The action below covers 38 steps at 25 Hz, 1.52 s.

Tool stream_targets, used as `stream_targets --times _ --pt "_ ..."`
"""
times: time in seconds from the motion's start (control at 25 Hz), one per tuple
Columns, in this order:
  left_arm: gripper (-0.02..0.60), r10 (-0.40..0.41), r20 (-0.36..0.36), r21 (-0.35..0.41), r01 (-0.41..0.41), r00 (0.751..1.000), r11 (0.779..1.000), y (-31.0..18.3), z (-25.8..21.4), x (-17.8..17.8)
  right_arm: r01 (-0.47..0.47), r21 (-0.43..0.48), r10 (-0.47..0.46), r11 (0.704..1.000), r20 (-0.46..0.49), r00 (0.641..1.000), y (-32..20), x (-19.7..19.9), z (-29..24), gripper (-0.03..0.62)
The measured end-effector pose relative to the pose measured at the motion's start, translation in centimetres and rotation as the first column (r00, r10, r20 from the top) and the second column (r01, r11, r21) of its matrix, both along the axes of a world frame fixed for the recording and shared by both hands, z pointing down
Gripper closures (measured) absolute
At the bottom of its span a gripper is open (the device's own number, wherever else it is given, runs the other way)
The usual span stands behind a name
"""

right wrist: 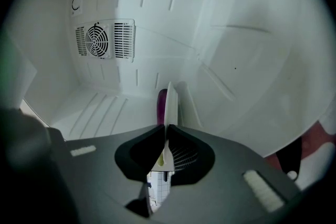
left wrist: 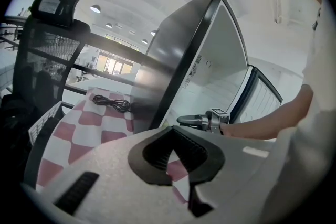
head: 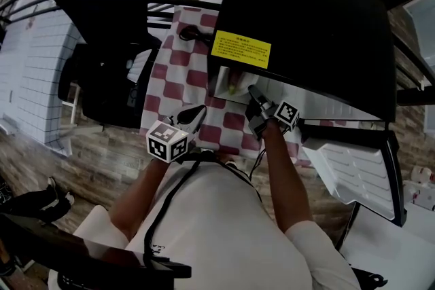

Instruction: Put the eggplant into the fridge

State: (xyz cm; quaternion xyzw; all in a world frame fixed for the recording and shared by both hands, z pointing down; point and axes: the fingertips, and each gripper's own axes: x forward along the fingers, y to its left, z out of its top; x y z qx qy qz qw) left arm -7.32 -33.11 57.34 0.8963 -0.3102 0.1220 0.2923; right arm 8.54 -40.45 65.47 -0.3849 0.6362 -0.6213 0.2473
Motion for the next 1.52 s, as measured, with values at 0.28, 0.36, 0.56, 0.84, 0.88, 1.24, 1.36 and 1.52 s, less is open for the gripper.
stream_targets --times 0.28,0.36,0.56,0.84,0.88,1.24,1.36,1.52 --pt "0.577 -0.013 0.005 -0.009 0.013 1.000 1.000 0.0 0.3 -0.8 0.002 -0.040 -0.003 0.999 -0.029 1.000 -0.7 0.0 0.7 0.565" --pt "0.577 -0.014 0.004 -0.010 0.014 1.000 1.000 0.0 0.4 -0.8 0.002 -0.055 -0.004 0.999 -0.036 0.999 -0.8 0.0 0.8 0.566" --pt "0.577 -0.009 0.002 -0.009 0.009 1.000 1.000 0.0 0.4 -0.6 -0.010 -0.101 0.003 0.995 -0.065 0.998 -1.1 0.3 1.6 0.571" --pt "0.577 -0.016 0.010 -0.015 0.016 1.000 1.000 0.2 0.6 -1.1 -0.015 -0.146 0.001 0.989 -0.095 0.995 -1.5 0.4 2.2 0.574" --pt "0.577 -0.018 0.010 -0.017 0.019 1.000 1.000 0.3 0.6 -1.2 -0.015 -0.155 0.000 0.988 -0.099 0.995 -1.5 0.4 2.3 0.574" --pt "0.577 -0.039 0.005 -0.025 0.039 0.999 0.999 0.7 0.7 -1.2 -0.031 -0.222 -0.005 0.975 -0.159 0.987 -1.7 0.6 3.1 0.576" --pt "0.577 -0.042 0.003 -0.024 0.042 0.999 0.999 0.9 0.7 -1.0 -0.025 -0.222 -0.019 0.975 -0.195 0.981 -1.8 0.5 3.0 0.576" --pt "0.577 -0.042 0.003 -0.024 0.042 0.999 0.999 1.4 0.7 -0.7 0.005 -0.176 -0.039 0.984 -0.191 0.981 -2.1 -0.1 2.0 0.444"
